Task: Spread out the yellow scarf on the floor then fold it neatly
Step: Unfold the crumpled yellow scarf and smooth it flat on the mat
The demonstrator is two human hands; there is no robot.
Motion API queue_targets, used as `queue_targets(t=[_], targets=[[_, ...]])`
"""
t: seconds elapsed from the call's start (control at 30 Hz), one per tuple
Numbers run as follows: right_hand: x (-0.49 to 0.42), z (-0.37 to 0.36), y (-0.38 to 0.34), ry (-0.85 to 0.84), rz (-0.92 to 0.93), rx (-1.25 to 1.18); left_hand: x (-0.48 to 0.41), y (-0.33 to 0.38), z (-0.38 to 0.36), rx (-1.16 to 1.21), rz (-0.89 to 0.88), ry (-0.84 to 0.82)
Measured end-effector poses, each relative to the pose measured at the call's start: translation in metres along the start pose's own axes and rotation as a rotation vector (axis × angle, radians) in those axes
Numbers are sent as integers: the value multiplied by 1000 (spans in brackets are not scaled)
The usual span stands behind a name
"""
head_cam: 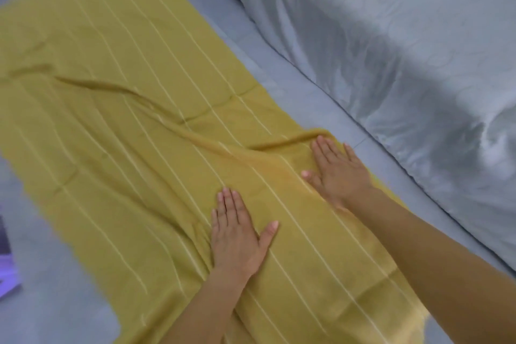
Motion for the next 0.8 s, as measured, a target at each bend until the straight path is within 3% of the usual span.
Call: queue_targets(t=[0.13,0.23,0.37,0.53,0.63,0.7,0.8], targets=[[-20,27,8,34,-73,73,-13,-12,19,89,69,62],[-35,48,-20,114,8,77,-33,-37,31,36,143,87],[-84,48,-68,-15,137,49,-53,-68,31,-23,196,25],[-147,62,-47,-120,18,93,-73,-77,47,82,120,-57],[-141,84,-48,-34,3,127,-67,-113,75,274,47,119],[-111,87,-69,23,81,141,-47,-163,77,325,192,261],[-57,60,-107,33,283,168,-13,-219,52,231,371,157]])
Point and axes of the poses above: each hand's wrist, its own x-axis away from the middle knuckle, its own z-axis out of the back of the hand, y = z × x, the point moved 6 cm from there along -x, towards the middle knuckle, and after that the axes turned 8 degrees about z, right-handed, at the moved point
